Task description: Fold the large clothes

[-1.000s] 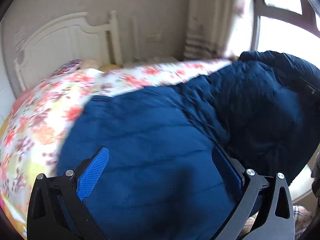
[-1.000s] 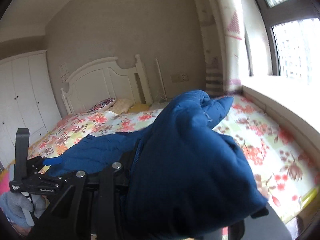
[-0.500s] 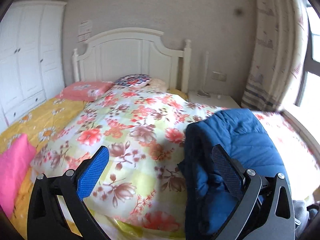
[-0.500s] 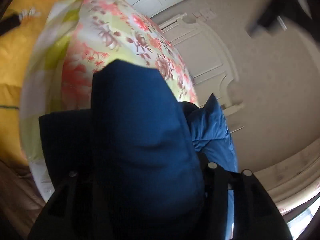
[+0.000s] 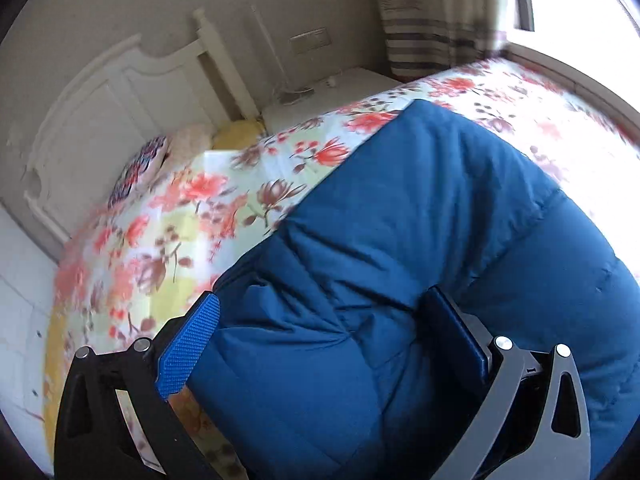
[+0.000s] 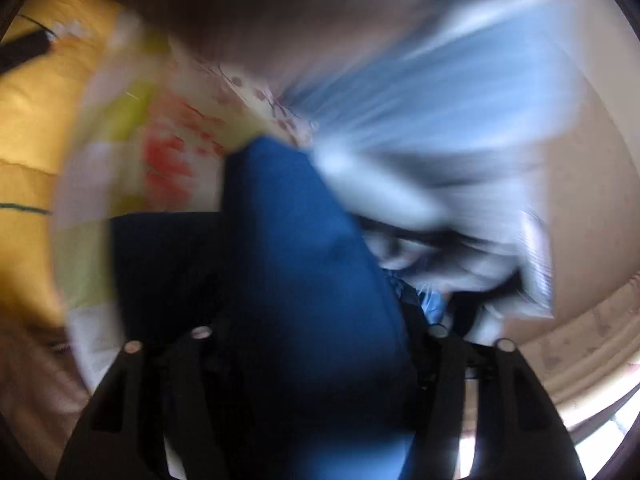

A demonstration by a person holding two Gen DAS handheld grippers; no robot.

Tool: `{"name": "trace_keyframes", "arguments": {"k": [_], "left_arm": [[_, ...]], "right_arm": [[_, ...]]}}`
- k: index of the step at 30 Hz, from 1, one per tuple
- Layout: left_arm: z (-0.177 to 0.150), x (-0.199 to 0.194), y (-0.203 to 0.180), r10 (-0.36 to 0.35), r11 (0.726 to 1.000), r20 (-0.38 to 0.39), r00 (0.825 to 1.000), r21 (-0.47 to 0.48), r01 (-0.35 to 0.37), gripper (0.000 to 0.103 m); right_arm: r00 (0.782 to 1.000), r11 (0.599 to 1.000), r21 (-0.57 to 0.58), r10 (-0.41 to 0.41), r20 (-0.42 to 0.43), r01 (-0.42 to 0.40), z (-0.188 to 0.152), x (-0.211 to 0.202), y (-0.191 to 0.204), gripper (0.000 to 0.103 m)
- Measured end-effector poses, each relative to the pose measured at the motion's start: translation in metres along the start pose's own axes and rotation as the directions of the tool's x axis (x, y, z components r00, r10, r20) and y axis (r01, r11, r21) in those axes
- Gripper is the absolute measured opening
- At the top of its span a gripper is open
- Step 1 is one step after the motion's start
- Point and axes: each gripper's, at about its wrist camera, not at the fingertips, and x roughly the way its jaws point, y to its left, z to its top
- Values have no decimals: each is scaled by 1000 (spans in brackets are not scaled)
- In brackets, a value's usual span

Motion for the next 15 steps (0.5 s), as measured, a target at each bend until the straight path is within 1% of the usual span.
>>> {"name": "trace_keyframes", "arguments": {"k": [2, 4, 5, 6, 8, 9, 10, 11, 12, 13, 14, 15], "left_arm": [[-15, 4, 16, 50, 998, 18, 999, -49, -49, 99], [-27, 5, 26, 63, 993, 31, 997, -101, -60, 99], [-32, 5, 29, 65, 990, 40, 997, -127, -60, 99], [-35, 4, 29, 75, 988, 55, 996, -140, -67, 99], [-39, 0, 27, 108, 984, 86, 990, -150, -94, 99], [-39, -3, 25, 119, 983, 98, 988, -154, -103, 99], [-41, -5, 24, 128, 981, 109, 986, -162, -109, 99], [-40, -6, 23, 132, 980, 117, 984, -168, -111, 99], [-41, -6, 24, 136, 978, 126, 983, -176, -112, 99], [-40, -6, 23, 138, 977, 132, 982, -182, -113, 99], [-41, -7, 24, 142, 975, 142, 980, -190, -114, 99], [-43, -8, 25, 155, 972, 154, 976, -198, -123, 99]], "right_arm": [[996, 991, 114, 58, 63, -65, -13, -28, -24, 62], [988, 966, 226, 97, 120, -122, -24, -46, -48, 62], [983, 947, 291, 97, 154, -139, -31, -54, -62, 62], [977, 916, 366, 100, 186, -164, -38, -62, -80, 62], [962, 842, 495, 93, 257, -214, -55, -73, -111, 62], [964, 821, 532, 78, 253, -206, -56, -69, -123, 64], [974, 814, 552, 69, 217, -181, -58, -61, -129, 64], [984, 826, 543, 71, 161, -149, -55, -47, -128, 65], [989, 840, 525, 82, 123, -135, -54, -33, -122, 65], [989, 857, 492, 132, 71, -150, -56, -12, -109, 64], [987, 865, 476, 158, 39, -158, -59, 6, -94, 64], [987, 856, 493, 136, 81, -158, -65, 9, -88, 65]]}}
